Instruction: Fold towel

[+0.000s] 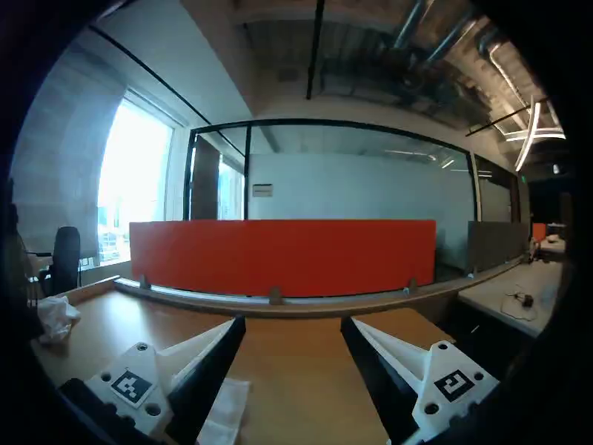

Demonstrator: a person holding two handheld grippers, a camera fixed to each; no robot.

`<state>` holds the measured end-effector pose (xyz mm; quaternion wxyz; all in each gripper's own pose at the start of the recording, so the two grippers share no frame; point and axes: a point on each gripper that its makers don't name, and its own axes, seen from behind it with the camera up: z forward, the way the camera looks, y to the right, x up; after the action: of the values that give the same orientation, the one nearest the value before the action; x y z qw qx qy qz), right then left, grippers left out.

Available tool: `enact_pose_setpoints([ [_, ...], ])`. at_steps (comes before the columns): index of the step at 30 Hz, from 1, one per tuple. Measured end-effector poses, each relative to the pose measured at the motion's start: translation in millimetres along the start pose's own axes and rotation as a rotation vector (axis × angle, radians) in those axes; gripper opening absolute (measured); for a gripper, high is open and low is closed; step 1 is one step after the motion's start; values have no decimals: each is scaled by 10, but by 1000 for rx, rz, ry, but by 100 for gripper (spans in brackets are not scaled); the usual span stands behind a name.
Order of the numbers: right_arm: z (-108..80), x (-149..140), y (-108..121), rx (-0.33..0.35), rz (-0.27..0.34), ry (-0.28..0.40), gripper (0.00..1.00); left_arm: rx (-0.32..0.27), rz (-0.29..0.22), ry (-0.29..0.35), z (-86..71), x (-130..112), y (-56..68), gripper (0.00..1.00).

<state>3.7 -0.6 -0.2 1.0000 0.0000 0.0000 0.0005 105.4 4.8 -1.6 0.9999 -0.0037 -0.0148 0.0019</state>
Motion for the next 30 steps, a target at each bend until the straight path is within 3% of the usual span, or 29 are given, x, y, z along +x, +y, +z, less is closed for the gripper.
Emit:
enact_pose_setpoints([
  [8, -31, 287, -40, 2, -8, -13, 100, -19, 8, -27, -13, 242, 46, 69],
  [17, -12, 356, -144, 38, -34, -53, 100, -47, 18, -84, 42, 235, 73, 69],
  [30, -121, 130, -442, 220, -123, -207, 100, -220, 22, -230, -33, -28, 362, 69],
])
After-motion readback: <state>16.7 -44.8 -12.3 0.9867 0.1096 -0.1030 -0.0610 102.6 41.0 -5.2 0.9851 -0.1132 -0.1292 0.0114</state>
